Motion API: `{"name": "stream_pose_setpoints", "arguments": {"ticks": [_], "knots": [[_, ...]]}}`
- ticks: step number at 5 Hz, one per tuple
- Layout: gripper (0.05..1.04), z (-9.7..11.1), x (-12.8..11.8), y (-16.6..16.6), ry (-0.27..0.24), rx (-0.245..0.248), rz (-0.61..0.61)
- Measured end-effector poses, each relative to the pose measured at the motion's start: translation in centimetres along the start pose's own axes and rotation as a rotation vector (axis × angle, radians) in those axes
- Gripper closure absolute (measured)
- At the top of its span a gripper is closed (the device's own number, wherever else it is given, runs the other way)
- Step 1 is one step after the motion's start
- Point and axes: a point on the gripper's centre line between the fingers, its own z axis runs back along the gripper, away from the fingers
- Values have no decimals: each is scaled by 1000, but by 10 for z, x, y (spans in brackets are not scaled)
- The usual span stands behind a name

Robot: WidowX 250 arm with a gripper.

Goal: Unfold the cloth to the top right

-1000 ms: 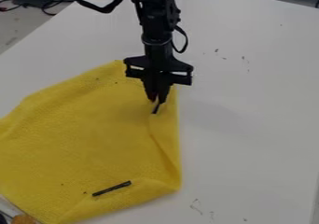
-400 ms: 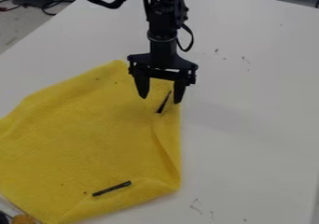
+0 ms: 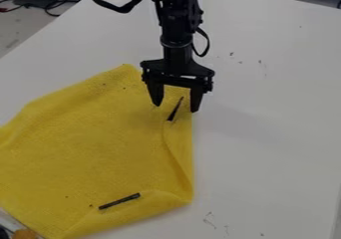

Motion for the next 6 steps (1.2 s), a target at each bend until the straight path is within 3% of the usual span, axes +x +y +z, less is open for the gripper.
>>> {"name": "stream_pose_setpoints", "arguments": {"ticks": [2,3,4,5,6], "knots": [[711,-6,0,1,6,-6,1],[926,-6,0,1,9,-5,8],[1020,-4,0,3,19,8,11],[1029,8,10,-6,6,44,-9],[1029,23,22,-26,-42,68,-46]]}}
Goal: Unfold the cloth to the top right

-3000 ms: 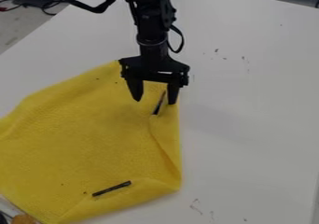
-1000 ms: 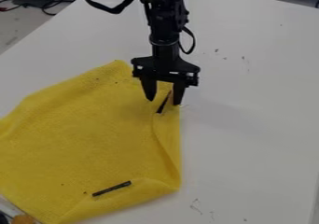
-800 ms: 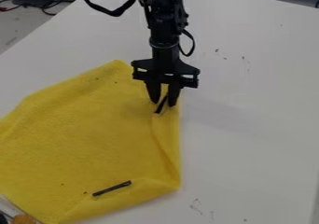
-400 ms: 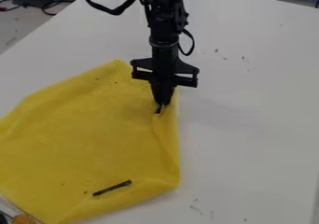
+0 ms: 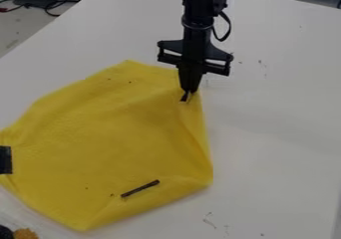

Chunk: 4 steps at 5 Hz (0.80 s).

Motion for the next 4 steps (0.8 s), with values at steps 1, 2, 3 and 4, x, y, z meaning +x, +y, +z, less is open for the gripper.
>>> {"name": "stream_pose_setpoints", "arguments": {"ticks": [1,2,3,4], "knots": [[1006,2,7,-17,-27,-27,-10],[851,-8,8,-32,-36,-55,-10],[590,-19,9,-45,-26,-94,-13],[282,-16,18,-58,-45,-138,-4]]}}
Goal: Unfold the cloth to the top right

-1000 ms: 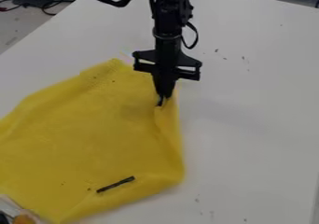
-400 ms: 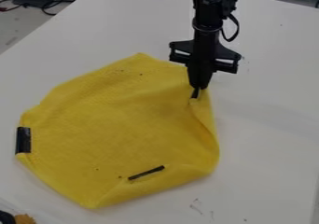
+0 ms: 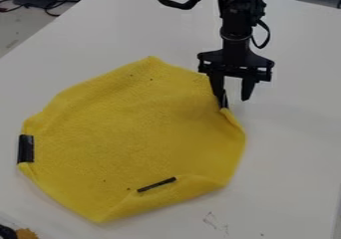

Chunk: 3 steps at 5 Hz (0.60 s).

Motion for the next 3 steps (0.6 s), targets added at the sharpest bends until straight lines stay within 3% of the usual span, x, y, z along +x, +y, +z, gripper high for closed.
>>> {"name": "stream_pose_setpoints", "arguments": {"ticks": [1,2,3], "knots": [[82,1,5,-18,2,-20,-10],[80,2,6,-36,6,-49,-7],[83,9,8,-51,7,-27,-34]]}}
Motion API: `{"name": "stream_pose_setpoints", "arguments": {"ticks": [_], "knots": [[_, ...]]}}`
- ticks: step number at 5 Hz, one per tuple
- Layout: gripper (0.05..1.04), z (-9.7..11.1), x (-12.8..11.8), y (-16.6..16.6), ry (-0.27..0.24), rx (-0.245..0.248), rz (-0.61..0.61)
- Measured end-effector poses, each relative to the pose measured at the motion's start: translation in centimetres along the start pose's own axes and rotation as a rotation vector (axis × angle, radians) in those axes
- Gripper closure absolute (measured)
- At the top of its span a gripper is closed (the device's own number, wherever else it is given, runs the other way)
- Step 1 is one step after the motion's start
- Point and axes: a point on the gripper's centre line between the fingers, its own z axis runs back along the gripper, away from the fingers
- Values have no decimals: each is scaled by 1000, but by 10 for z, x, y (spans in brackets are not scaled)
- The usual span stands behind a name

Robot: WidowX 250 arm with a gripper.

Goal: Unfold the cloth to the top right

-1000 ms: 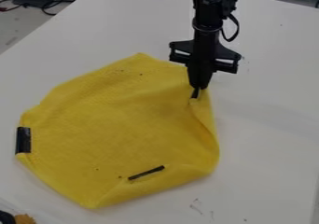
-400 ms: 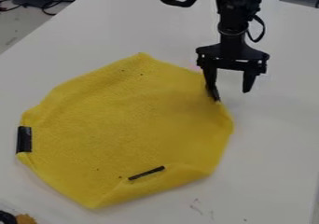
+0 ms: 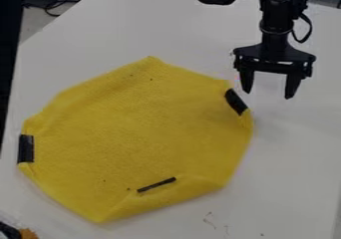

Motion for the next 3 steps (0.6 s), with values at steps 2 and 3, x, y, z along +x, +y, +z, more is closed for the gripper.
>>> {"name": "stream_pose_setpoints", "arguments": {"ticks": [2,3], "knots": [[83,26,6,-5,0,129,-52],[83,28,5,-7,15,122,-66]]}}
